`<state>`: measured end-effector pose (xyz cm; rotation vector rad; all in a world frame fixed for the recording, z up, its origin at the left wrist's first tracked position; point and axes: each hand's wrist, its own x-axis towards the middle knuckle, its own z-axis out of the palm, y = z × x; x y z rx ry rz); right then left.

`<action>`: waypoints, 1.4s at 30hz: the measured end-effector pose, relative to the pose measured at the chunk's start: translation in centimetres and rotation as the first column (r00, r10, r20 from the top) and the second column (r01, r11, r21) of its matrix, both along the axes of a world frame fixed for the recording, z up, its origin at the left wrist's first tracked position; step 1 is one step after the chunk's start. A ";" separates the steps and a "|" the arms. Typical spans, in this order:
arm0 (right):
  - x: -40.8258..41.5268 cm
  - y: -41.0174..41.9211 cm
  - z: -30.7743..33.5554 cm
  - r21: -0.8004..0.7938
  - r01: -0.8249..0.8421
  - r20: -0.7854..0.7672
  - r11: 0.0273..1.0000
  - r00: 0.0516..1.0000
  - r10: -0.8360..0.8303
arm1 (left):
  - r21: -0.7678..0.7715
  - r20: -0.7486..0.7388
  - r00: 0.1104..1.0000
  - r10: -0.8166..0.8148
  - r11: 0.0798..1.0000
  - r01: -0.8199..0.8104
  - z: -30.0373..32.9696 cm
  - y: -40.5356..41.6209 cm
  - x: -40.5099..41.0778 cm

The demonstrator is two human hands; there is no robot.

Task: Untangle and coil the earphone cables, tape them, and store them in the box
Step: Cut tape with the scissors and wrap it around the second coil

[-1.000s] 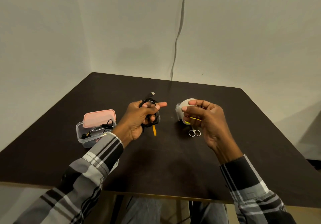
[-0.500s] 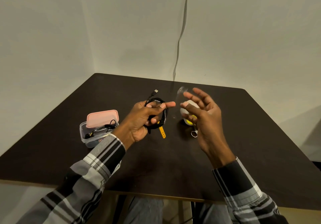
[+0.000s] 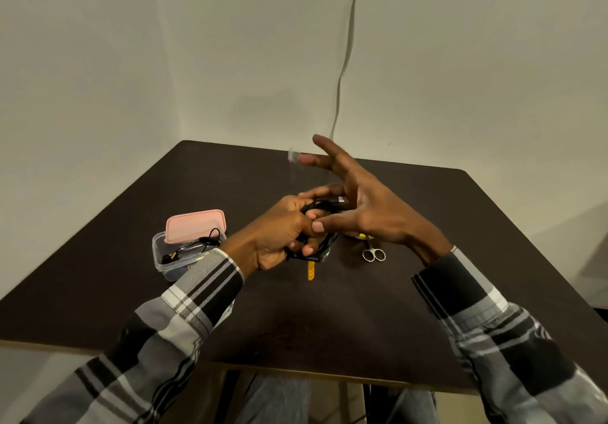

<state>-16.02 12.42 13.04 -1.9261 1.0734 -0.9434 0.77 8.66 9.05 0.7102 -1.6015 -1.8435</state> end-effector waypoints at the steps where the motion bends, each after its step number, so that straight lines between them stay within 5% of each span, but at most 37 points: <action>1: -0.2 -0.1 0.0 0.028 -0.014 -0.009 1.000 1.000 0.014 | 0.006 0.002 1.000 -0.007 1.000 0.007 0.2 0.1 0.1; 5: -0.6 -0.3 -0.4 0.031 0.025 -0.012 0.999 1.000 -0.024 | -0.024 0.046 0.997 -0.059 0.998 0.061 0.6 0.4 0.3; 18: -1.9 0.0 -2.7 0.073 0.137 0.371 0.988 0.916 -0.155 | 0.017 -0.070 0.993 -0.098 0.995 0.100 0.2 0.4 0.3; 28: -1.1 0.1 -3.1 0.083 0.229 0.441 0.970 0.864 -0.241 | -0.167 -0.025 0.982 0.188 0.968 -0.190 -0.8 0.5 -0.1; 35: -0.5 0.1 -3.1 0.097 0.259 0.447 0.961 0.852 -0.275 | 0.072 -0.104 0.980 0.169 0.984 -0.162 -0.7 0.9 0.2; 42: -0.4 0.6 -3.2 0.120 0.298 0.470 0.947 0.823 -0.319 | -0.063 -0.084 0.985 0.148 0.986 -0.154 -1.0 0.9 -0.2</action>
